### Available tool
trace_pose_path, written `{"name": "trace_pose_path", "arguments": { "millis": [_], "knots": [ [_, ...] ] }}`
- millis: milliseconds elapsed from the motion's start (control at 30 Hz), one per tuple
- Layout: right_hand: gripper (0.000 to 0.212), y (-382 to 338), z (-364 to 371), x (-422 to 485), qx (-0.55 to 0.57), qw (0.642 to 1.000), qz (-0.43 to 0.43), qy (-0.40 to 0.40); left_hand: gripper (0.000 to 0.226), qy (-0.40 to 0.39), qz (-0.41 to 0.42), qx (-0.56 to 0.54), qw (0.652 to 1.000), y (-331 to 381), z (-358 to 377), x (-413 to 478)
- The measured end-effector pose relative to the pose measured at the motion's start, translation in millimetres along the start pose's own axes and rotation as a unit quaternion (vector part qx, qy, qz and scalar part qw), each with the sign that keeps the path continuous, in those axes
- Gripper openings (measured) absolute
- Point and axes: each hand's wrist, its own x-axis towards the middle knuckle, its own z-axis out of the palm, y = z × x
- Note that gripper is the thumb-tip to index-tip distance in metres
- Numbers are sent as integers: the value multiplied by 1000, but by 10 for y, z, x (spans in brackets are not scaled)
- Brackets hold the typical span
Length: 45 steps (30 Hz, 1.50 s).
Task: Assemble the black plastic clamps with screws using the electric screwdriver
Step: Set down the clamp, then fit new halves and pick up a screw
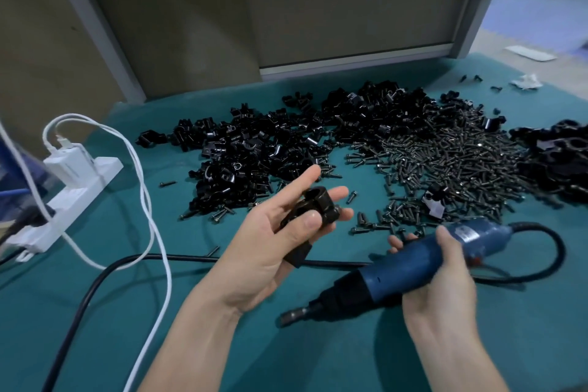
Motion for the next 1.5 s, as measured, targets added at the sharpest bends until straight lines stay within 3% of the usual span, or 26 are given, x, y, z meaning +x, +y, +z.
{"name": "trace_pose_path", "arguments": {
  "millis": [100, 200, 333, 467, 533, 600, 667, 733, 900, 1033, 1233, 1333, 1500],
  "knots": [
    [9, -93, -66, 14, -32, 999, 37, -16, 58, -9, -18, -88, 996, 84, 136, -31],
    [20, -198, -175, -26, -13, 997, 68, -39, 54, -2, -37, -107, 994, 161, 208, -46],
    [49, -378, -235, -172, -38, 995, 61, -70, 43, 47, -14, 19, 999, 176, 305, -31],
    [30, -598, -203, -388, -23, 992, -54, -109, 47, 81, 78, 154, 982, 159, 397, 1],
    [29, -557, -166, -544, -97, 956, -168, -220, 47, 81, 115, 186, 973, 155, 447, 13],
    [53, -461, -101, -660, -194, 875, -218, -385, 43, 77, 146, 220, 961, 152, 509, 32],
    [63, -367, -56, -684, -265, 804, -267, -460, 36, 75, 173, 257, 948, 154, 558, 40],
    [60, -338, -19, -628, -279, 783, -306, -464, 32, 76, 178, 273, 942, 159, 579, 55],
    [49, -296, 25, -440, -274, 781, -342, -445, 25, 41, 112, 339, 933, 142, 554, 109],
    [47, -295, 66, -302, -295, 771, -360, -435, 52, 59, 66, 359, 929, 53, 536, 147],
    [42, -305, 118, -259, -312, 743, -389, -448, 42, 88, 175, 429, 882, 7, 469, 164],
    [43, -289, 109, -274, -311, 731, -414, -445, 56, 82, 201, 438, 873, -5, 456, 138],
    [42, -237, 75, -286, -288, 742, -410, -446, 58, 77, 237, 465, 850, -43, 438, 109]
  ]
}}
